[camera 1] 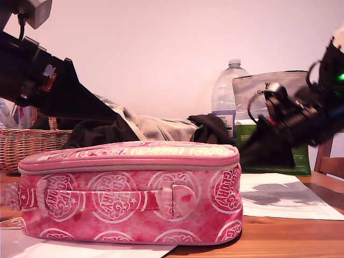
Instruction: Open the zipper in the zip bag in front of you
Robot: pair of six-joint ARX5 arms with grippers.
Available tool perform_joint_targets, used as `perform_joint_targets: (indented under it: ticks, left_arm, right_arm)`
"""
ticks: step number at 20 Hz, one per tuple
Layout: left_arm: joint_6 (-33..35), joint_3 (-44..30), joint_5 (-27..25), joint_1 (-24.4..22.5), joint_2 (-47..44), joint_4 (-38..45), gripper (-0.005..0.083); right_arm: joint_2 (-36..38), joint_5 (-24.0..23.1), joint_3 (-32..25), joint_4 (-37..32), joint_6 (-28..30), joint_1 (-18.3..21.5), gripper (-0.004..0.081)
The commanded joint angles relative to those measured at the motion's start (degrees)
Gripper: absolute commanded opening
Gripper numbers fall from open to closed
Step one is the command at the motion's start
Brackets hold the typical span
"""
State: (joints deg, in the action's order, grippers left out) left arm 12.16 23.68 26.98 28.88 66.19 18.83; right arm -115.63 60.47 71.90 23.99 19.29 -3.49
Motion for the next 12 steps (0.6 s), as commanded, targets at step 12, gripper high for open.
perform_joint_targets:
  ticks: [12]
  left_arm:
    - [-0.2, -0.1, -0.5, 0.2, 0.2, -1.1, -0.0019]
  right_arm:
    - [-1.2, -7.2, 2.8, 10.4, 11.8, -4.6, -0.0012]
